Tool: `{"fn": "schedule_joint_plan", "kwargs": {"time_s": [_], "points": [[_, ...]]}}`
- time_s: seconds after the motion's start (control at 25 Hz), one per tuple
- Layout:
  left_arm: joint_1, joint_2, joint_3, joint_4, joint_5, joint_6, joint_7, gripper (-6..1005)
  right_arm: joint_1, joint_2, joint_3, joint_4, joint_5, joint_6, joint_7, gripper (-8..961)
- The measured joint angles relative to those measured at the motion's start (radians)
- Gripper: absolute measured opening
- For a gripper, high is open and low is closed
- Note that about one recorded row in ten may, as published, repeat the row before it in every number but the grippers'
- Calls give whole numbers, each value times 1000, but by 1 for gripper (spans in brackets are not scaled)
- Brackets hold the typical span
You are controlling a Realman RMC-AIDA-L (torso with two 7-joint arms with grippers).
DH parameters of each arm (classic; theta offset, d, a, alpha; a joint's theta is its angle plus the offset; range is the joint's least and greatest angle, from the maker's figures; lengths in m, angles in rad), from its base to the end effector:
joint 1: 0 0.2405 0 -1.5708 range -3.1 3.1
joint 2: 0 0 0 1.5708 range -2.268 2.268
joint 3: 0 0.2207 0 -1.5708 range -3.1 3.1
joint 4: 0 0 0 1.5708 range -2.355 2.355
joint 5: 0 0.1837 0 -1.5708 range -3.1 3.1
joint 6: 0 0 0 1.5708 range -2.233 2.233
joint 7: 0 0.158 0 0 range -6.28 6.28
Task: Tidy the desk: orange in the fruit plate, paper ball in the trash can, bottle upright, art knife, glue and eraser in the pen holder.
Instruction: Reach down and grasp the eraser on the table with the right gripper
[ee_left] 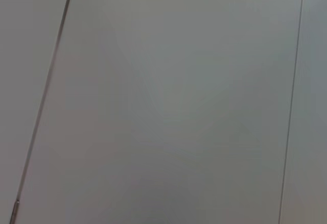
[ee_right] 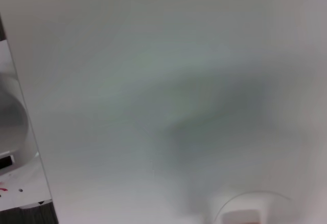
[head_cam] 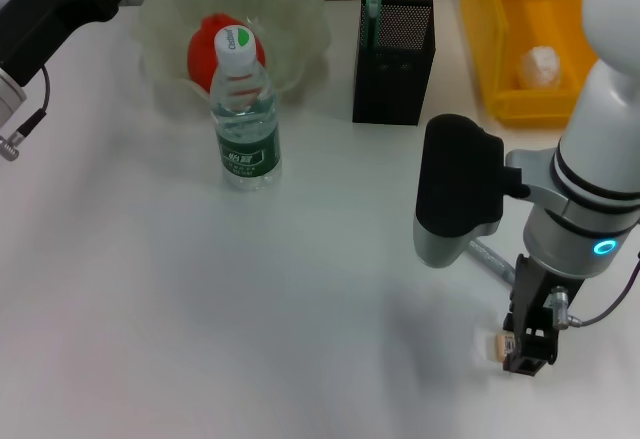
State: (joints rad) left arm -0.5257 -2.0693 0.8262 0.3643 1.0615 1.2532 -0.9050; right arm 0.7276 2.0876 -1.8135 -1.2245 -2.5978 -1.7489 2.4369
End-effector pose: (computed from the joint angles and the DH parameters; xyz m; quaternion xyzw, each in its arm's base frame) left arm -0.2154 0.3564 0.0488 -0.7688 -0.2126 -0.4325 0.4204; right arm 0.1685 0.2559 -0.0456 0.9124 -0.1264 0.3891 0.0134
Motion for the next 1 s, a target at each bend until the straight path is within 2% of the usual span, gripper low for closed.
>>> {"fn": "schedule_joint_plan", "kwargs": {"time_s": [1.0], "points": [[3, 2, -2, -1, 0, -4, 0, 625, 3, 0, -17, 2, -13, 9, 15, 372]]}}
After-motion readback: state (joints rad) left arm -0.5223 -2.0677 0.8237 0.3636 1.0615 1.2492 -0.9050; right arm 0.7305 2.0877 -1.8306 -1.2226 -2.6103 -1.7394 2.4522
